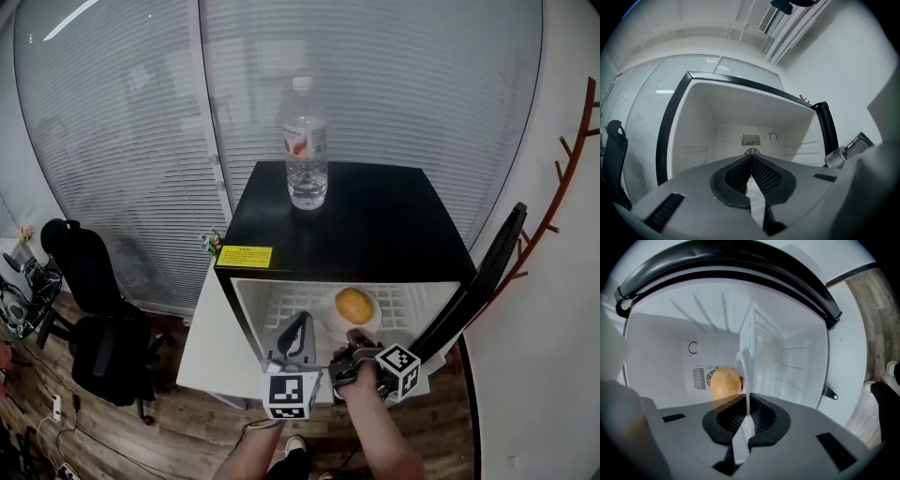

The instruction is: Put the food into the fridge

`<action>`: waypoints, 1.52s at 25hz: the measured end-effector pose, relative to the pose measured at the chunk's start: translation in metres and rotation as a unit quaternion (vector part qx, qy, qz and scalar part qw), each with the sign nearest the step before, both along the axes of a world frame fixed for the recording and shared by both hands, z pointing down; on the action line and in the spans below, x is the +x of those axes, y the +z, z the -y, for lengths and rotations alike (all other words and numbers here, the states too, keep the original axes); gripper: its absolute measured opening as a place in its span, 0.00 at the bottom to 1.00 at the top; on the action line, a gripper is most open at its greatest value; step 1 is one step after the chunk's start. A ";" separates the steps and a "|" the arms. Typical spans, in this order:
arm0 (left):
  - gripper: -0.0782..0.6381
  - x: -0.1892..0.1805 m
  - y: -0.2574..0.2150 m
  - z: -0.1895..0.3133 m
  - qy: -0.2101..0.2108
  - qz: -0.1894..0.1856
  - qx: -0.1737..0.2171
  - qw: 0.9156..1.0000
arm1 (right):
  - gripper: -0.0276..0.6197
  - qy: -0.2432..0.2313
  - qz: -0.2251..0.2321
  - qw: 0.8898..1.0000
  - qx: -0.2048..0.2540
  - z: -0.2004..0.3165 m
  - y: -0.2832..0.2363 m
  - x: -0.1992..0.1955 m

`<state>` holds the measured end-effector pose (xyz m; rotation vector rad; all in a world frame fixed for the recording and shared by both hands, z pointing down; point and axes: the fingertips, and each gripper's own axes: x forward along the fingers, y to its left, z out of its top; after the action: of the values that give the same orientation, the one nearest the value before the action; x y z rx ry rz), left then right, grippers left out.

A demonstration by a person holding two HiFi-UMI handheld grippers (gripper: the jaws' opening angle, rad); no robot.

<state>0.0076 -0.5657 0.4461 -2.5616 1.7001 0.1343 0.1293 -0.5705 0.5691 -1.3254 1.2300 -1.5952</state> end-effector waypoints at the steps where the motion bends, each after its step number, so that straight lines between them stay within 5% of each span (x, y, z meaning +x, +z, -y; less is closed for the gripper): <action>1: 0.15 0.000 0.001 0.000 -0.001 -0.001 -0.001 1.000 | 0.10 0.000 0.001 1.000 0.001 0.001 0.000 0.000; 19: 0.15 -0.004 0.002 -0.004 -0.007 0.006 -0.004 1.000 | 0.10 0.012 0.010 1.000 0.026 0.007 -0.005 0.000; 28: 0.15 -0.004 -0.001 -0.005 -0.010 0.005 -0.002 1.000 | 0.29 0.004 0.007 0.999 0.045 0.005 -0.012 0.000; 38: 0.15 0.000 -0.006 -0.014 -0.008 0.004 0.000 1.000 | 0.33 0.000 0.022 0.998 0.056 -0.010 -0.014 -0.001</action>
<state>0.0079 -0.5519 0.4397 -2.5437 1.7170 0.1238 0.1288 -0.5600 0.5554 -1.2141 1.2742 -1.5241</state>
